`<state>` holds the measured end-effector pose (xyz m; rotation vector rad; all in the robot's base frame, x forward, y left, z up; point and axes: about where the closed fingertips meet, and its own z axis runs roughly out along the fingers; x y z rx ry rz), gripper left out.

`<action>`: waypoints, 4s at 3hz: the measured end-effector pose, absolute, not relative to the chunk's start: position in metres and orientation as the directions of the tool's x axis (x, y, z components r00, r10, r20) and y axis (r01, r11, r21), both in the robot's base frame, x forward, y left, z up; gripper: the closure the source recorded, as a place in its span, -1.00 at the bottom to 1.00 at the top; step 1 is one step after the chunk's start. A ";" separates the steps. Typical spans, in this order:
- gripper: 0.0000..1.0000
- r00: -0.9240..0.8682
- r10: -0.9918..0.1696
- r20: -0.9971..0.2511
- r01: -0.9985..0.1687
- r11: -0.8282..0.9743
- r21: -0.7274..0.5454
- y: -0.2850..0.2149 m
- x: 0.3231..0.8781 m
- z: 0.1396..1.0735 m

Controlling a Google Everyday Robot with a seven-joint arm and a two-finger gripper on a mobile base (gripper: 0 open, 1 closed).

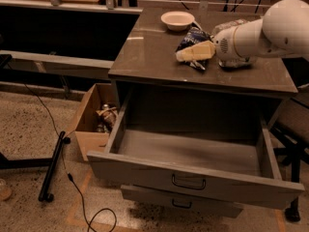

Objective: Place blue chip bag into top drawer

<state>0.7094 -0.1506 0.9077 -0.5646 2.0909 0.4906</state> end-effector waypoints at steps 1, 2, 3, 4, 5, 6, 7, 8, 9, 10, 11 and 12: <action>-1.00 -0.520 -0.142 -0.842 -0.531 0.826 0.189 -0.144 0.739 0.903; -1.00 -0.519 -0.135 -0.844 -0.532 0.824 0.195 -0.135 0.764 0.897; -1.00 -0.506 -0.135 -0.852 -0.532 0.826 0.185 -0.133 0.786 0.892; -1.00 -0.492 -0.165 -0.855 -0.539 0.829 0.150 -0.132 0.801 0.890; -0.50 -0.451 -0.216 -0.866 -0.564 0.821 0.088 -0.128 0.807 0.894; -0.04 -0.425 -0.241 -0.873 -0.572 0.819 0.052 -0.131 0.801 0.897; 0.41 -0.419 -0.246 -0.874 -0.569 0.821 0.042 -0.139 0.786 0.895; 0.89 -0.374 -0.245 -0.895 -0.615 0.787 0.042 -0.148 0.753 0.905; 1.00 -0.290 -0.279 -0.916 -0.702 0.712 0.005 -0.147 0.694 0.921; 1.00 -0.231 -0.349 -0.908 -0.766 0.641 -0.052 -0.148 0.602 0.923; 1.00 -0.275 -0.392 -0.878 -0.792 0.610 -0.024 -0.140 0.546 0.897; 1.00 -0.321 -0.431 -0.844 -0.804 0.595 0.002 -0.129 0.534 0.861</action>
Offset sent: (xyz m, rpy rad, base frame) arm 0.0888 0.0217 -0.0143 0.0751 0.0045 -0.0356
